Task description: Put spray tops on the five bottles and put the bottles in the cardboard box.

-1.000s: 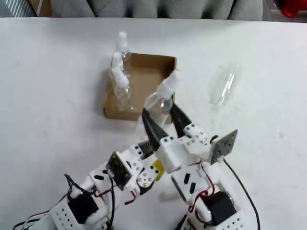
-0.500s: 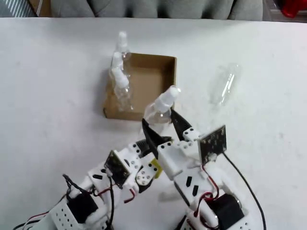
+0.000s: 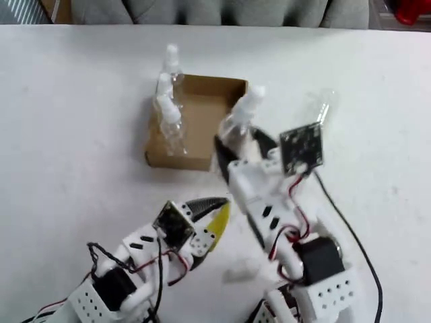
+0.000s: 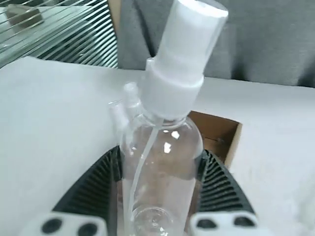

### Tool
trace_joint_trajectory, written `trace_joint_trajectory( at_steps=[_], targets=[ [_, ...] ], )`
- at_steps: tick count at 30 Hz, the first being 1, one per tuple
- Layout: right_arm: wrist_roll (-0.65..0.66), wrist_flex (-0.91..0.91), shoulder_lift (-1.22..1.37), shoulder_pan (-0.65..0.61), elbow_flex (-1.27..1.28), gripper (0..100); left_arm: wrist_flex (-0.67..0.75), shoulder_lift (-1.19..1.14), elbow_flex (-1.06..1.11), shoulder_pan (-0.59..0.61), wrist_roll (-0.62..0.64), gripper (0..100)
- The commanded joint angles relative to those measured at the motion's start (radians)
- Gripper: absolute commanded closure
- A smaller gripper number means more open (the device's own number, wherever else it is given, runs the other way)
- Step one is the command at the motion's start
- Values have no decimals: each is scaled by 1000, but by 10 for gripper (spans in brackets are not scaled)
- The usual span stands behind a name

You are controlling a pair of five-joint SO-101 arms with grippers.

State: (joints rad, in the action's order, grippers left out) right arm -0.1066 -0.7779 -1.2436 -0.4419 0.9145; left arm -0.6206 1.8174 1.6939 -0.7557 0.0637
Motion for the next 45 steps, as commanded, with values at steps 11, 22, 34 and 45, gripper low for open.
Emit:
trace_joint_trajectory(
  at_steps=[11, 22, 34, 45],
  targets=[
    [6, 341, 456, 170, -107, 982, -180, 12, -2, 647, 3, 980],
    [5, 823, 757, 162, -109, 982, -379, 12, -2, 791, 5, 980],
    [3, 1156, 1073, 165, -158, 982, -379, 12, -2, 797, 5, 980],
    [12, 1164, 1379, 191, -376, 982, -376, 12, -2, 797, 5, 980]
  ],
)
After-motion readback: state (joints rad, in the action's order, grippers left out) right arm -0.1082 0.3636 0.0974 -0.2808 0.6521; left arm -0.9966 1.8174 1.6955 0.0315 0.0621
